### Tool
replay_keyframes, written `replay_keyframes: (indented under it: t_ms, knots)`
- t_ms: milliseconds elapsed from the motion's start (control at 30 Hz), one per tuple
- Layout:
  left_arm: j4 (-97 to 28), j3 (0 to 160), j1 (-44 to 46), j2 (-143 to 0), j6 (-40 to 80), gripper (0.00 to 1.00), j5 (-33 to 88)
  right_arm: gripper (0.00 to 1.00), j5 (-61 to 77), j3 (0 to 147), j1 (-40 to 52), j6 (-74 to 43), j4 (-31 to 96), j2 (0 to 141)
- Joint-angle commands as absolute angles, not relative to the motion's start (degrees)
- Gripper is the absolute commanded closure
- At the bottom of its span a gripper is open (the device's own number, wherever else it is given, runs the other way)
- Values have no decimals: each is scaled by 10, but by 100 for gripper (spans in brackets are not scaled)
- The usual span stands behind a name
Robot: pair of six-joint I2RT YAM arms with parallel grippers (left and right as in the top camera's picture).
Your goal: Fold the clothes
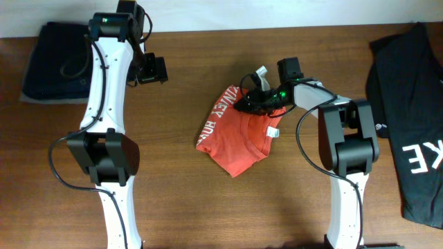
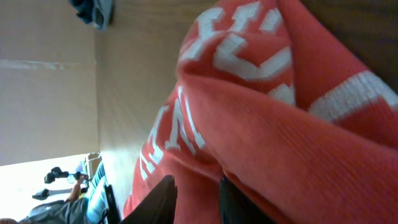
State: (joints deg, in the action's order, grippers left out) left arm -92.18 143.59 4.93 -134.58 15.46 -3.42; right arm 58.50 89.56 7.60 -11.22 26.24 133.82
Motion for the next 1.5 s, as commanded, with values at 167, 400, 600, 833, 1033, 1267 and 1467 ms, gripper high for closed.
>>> replay_keyframes:
  t_ms: [167,400,600,833,1033,1267,1467]
  knots:
    - [-913,1433,58,-1341,82,1,3,44,529,964,44,-103,377,1196]
    - [-876,1433,78,-1346,-34,1,78,1,518,1013,12,-41,536,1075]
    - [-853,1433,90,-1399,-50,1,127,1,336,1013,-6,-17,705,987]
    - [-837,1433,88,-1478,-138,1,282,1,248,1013,-8,-7,785,952]
    - [-821,1433,88,-1521,-176,1,390,1,248,1013,-8,17,816,953]
    - [-826,1433,89,-1543,-177,1,436,1,248,1013,-8,17,816,953]
    - [-845,1433,90,-1568,-177,1,437,1,248,1013,-8,17,816,953]
